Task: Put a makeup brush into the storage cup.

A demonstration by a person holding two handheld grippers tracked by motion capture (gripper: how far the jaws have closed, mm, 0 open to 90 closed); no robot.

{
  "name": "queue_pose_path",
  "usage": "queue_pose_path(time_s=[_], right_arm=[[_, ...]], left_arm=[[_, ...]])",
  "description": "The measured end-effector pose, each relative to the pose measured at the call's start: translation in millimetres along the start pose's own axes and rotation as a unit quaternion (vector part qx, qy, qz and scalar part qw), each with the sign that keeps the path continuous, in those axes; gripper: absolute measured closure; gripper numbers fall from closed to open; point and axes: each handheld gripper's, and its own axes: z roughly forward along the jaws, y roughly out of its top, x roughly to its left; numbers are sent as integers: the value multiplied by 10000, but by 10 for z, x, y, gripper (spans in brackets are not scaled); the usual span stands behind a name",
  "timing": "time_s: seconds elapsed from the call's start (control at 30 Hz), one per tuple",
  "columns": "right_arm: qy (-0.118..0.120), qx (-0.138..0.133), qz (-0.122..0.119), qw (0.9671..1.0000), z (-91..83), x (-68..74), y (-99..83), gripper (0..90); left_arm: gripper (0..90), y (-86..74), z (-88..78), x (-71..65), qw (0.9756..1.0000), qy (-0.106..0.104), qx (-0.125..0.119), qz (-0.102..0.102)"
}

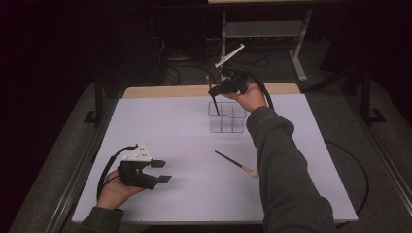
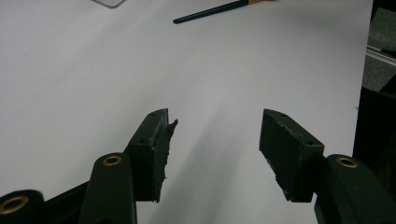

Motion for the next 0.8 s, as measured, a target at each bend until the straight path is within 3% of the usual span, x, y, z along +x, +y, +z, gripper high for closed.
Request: queue_pose_path(time_s=[0.8], right_arm=[[-28,-9,181,9998,93,7,-133,821]], left_arm=[[418,-4,11,2,10000,-2,0,7]])
